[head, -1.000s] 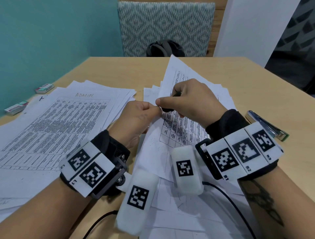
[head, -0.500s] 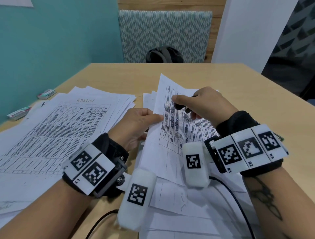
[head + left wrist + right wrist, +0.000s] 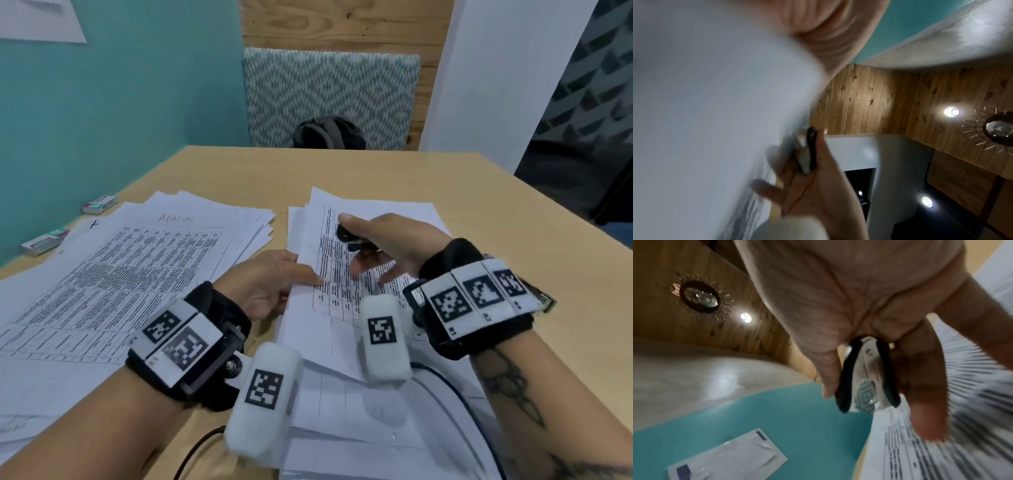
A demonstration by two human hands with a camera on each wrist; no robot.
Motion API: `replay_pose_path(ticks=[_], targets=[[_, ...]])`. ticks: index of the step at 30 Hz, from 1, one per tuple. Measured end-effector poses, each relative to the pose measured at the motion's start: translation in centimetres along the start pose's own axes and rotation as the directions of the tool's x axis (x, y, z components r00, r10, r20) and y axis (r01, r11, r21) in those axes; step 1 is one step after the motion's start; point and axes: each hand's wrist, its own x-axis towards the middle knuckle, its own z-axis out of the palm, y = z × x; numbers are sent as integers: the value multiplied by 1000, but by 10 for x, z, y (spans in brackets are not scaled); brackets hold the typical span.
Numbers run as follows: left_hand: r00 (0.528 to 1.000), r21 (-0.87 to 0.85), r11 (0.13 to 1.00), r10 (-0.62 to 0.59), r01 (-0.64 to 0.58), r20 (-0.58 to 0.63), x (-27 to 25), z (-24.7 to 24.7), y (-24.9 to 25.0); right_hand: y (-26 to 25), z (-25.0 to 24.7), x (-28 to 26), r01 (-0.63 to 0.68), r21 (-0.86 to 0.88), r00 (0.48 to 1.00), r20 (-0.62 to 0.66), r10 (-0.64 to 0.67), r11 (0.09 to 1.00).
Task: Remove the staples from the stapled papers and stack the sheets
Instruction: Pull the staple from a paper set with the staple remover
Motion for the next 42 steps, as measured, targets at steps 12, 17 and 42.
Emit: replay_pose_path(ticks=[12,17,42], targets=[[987,213,964,-151,160,-59,28,-14,59,13,-1,9,-30,-71,996,82,36,997],[986,311,940,-100,137,-132,52,-5,57,15,1,9,-20,-82,995,101,28,996],[996,-339,936,91,-94,-23,60,-12,13,-25,12,53,78,-44,991,-110,-82,996]])
